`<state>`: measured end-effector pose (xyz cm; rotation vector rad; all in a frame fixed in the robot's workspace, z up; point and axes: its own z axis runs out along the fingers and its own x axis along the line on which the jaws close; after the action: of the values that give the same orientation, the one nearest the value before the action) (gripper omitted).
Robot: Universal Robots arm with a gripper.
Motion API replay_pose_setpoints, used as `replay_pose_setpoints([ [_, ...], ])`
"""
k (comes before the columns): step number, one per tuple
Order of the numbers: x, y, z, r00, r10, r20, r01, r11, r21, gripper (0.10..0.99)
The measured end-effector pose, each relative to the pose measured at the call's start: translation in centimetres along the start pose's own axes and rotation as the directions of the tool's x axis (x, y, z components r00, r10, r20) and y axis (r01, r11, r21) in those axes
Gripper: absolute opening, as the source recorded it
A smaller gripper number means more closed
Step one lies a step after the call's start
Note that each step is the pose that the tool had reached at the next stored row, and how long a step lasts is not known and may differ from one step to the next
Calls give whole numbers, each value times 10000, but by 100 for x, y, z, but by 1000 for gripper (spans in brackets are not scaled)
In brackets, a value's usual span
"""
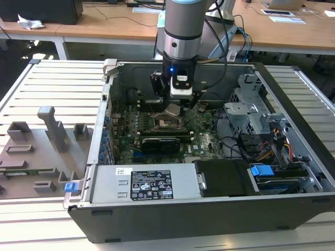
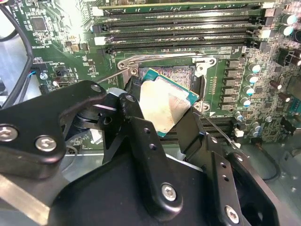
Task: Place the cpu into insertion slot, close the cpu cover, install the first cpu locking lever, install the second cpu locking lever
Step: 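Place the cpu into insertion slot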
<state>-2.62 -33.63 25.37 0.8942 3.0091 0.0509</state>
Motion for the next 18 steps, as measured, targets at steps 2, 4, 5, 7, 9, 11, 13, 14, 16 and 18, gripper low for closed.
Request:
replay_pose_setpoints([
  [2,0,0,0,9999,126,9,-126,9999,8,541],
  [4,0,0,0,9996,285,19,-285,9996,14,541],
  [5,0,0,0,9994,347,23,-347,9994,16,541],
  [7,0,0,0,9985,538,35,-538,9985,22,541],
  [9,0,0,0,9978,656,43,-656,9978,27,541],
  [11,0,0,0,9968,797,52,-797,9968,32,541],
  [13,0,0,0,9957,929,62,-929,9957,38,541],
  [14,0,0,0,9951,985,66,-985,9951,41,541],
  [16,0,0,0,9926,1213,85,-1214,9926,52,541],
  [18,0,0,0,9908,1353,96,-1354,9908,59,541],
])
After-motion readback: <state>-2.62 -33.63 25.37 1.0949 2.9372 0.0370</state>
